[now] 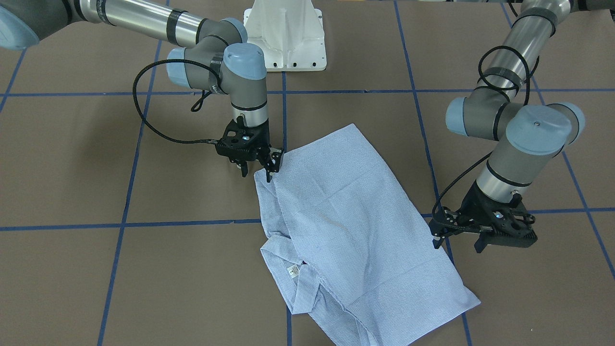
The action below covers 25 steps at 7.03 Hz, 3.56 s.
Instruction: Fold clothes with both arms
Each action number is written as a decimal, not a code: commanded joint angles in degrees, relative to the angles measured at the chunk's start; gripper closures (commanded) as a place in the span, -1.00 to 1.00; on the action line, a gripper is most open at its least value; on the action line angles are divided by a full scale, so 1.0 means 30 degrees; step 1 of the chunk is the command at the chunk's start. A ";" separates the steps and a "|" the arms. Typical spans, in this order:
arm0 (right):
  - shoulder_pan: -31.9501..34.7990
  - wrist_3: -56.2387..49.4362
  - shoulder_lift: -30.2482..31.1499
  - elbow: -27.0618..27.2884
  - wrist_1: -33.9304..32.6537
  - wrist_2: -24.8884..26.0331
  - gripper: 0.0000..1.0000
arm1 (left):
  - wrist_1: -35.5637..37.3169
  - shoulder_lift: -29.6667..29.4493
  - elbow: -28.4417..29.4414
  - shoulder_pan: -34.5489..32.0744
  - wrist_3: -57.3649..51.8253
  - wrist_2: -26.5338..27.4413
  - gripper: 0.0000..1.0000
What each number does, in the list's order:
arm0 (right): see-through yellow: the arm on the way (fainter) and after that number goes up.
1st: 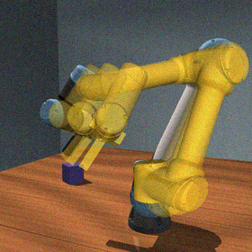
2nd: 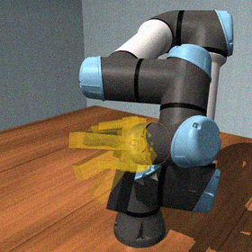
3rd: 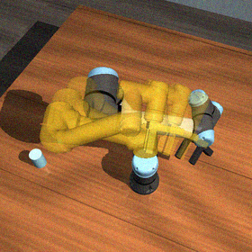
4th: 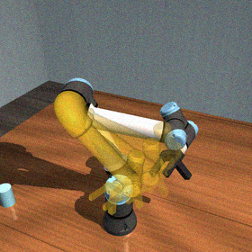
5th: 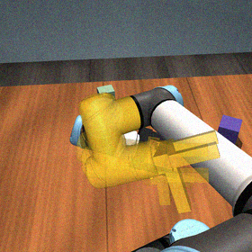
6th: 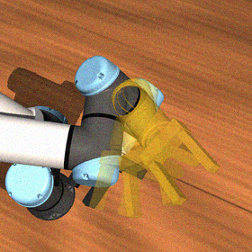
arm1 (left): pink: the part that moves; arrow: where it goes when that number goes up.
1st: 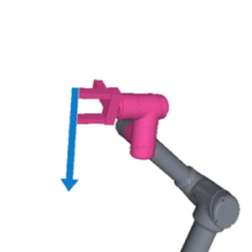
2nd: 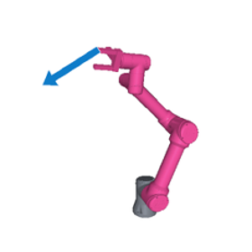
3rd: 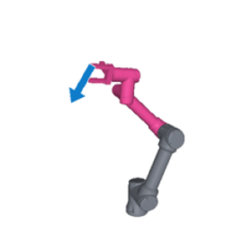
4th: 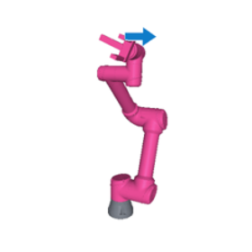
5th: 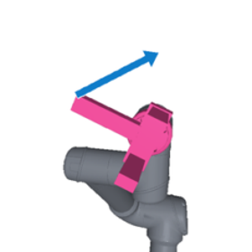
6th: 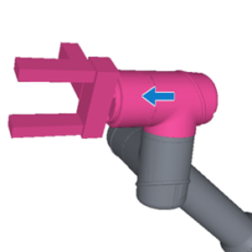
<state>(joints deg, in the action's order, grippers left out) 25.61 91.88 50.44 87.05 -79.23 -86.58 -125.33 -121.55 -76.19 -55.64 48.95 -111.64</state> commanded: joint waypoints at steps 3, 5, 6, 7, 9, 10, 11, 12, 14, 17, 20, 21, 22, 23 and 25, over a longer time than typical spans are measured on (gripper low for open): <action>-0.0392 0.0137 0.0089 -0.0072 0.0014 0.0001 0.07 | 0.0000 0.0000 0.0026 0.0001 0.0000 -0.0022 -1.00; -0.0451 0.0137 0.0090 -0.0072 0.0013 0.0001 0.40 | 0.0000 0.0000 0.0026 0.0001 0.0000 0.0007 -1.00; -0.0451 0.0398 0.0090 -0.0072 0.0013 0.0001 0.91 | 0.0000 0.0000 0.0026 0.0001 0.0000 0.0007 -1.00; -0.0451 0.1154 0.0090 -0.0072 0.0013 0.0001 1.00 | 0.0000 0.0000 -0.0003 0.0001 0.0000 0.0007 -1.00; -0.0422 0.1104 0.0090 0.0102 0.0013 -0.0028 1.00 | 0.0000 0.0000 -0.0003 0.0001 0.0029 -0.0022 -1.00; -0.0422 0.1103 0.0235 0.0510 -0.0074 -0.0057 1.00 | 0.0000 0.0000 -0.0090 0.0001 0.0030 -0.0023 -1.00; -0.0393 0.1190 0.0932 0.1993 -0.0248 -0.0058 1.00 | 0.0000 0.0000 -0.0091 0.0146 0.0059 -0.0023 -1.00; -0.1176 0.2090 0.2331 0.3893 -0.0598 0.0029 1.00 | 0.0000 0.0000 -0.0149 0.0205 0.0117 -0.0081 -1.00; -0.3077 0.3355 0.2521 0.5487 -0.1910 0.1778 1.00 | 0.0000 0.0029 -0.0644 0.0641 0.0847 -0.0081 -1.00; -0.4405 0.4179 0.3166 0.7397 -0.3586 0.2900 1.00 | 0.0000 0.3205 -0.6418 0.2803 0.4615 -0.0955 -1.00; -0.4377 0.4121 0.3166 0.7428 -0.3619 0.2901 1.00 | -0.0029 0.5798 -1.0487 0.6640 0.8600 -0.0756 -1.00; -0.4377 0.4121 0.3166 0.7399 -0.3619 0.2901 1.00 | -0.0030 0.6584 -1.1129 0.8043 1.0354 0.0434 -1.00; -0.4377 0.4121 0.3137 0.7428 -0.3619 0.2901 1.00 | -0.0001 0.7781 -1.2122 0.9855 1.1502 0.2592 -1.00; -0.4348 0.4121 0.3165 0.7457 -0.3619 0.2901 1.00 | 0.0029 0.8315 -1.2161 1.1005 1.4037 0.3919 -1.00; -0.4348 0.4121 0.3166 0.7515 -0.3619 0.2901 1.00 | 0.0873 0.8293 -1.2044 1.2128 1.5259 0.5514 -0.83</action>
<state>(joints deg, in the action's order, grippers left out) 12.55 104.24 59.93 109.47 -90.09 -77.87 -124.18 -96.75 -112.27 -20.96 92.21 -97.15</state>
